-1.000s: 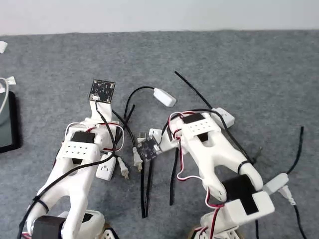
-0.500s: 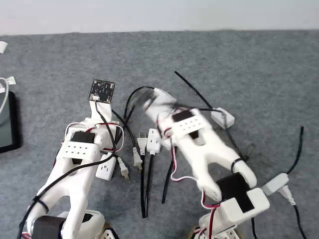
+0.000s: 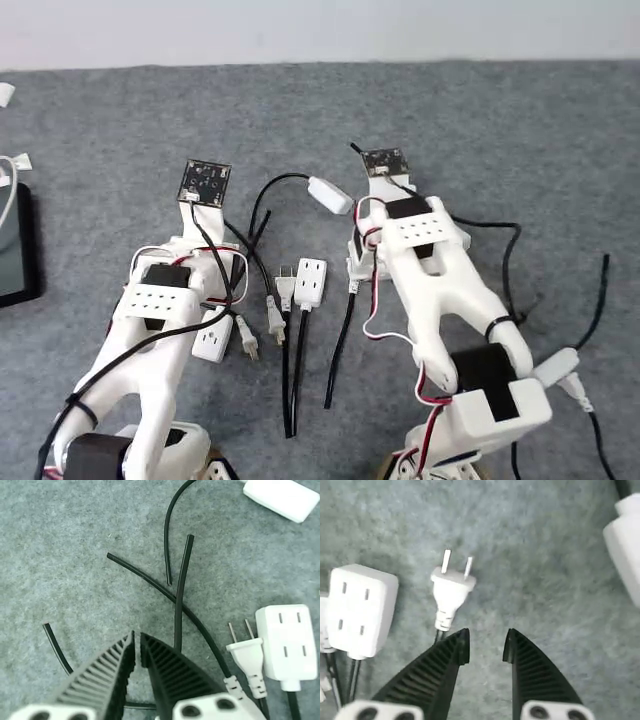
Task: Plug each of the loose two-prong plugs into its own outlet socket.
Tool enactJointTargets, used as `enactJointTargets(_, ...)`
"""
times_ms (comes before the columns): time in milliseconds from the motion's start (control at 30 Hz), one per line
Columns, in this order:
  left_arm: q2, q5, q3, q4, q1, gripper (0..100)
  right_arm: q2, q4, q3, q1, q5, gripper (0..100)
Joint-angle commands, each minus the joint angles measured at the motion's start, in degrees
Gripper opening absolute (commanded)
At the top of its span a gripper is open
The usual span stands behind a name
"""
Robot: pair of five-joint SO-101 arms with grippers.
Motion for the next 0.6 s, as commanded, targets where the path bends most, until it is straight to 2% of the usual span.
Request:
enactJointTargets(0,-2.02,-0.53,-2.24,-1.41,-0.18,1,-0.84,0.57,0.26,-2.77,1.14,14.0)
enactJointTargets(133,-2.02,-0.53,-2.24,-1.41,-0.18,1,-0.92,1.01,1.67,-6.11,17.14,13.9)
enactJointTargets(333,-2.02,-0.70,-2.24,-1.32,-0.18,1,-0.84,0.84,3.87,-6.02,36.04,13.9)
enactJointTargets(567,-2.02,-0.70,-2.24,-1.32,-0.18,1,-2.68,-4.00,11.69,-4.97,63.74,13.9)
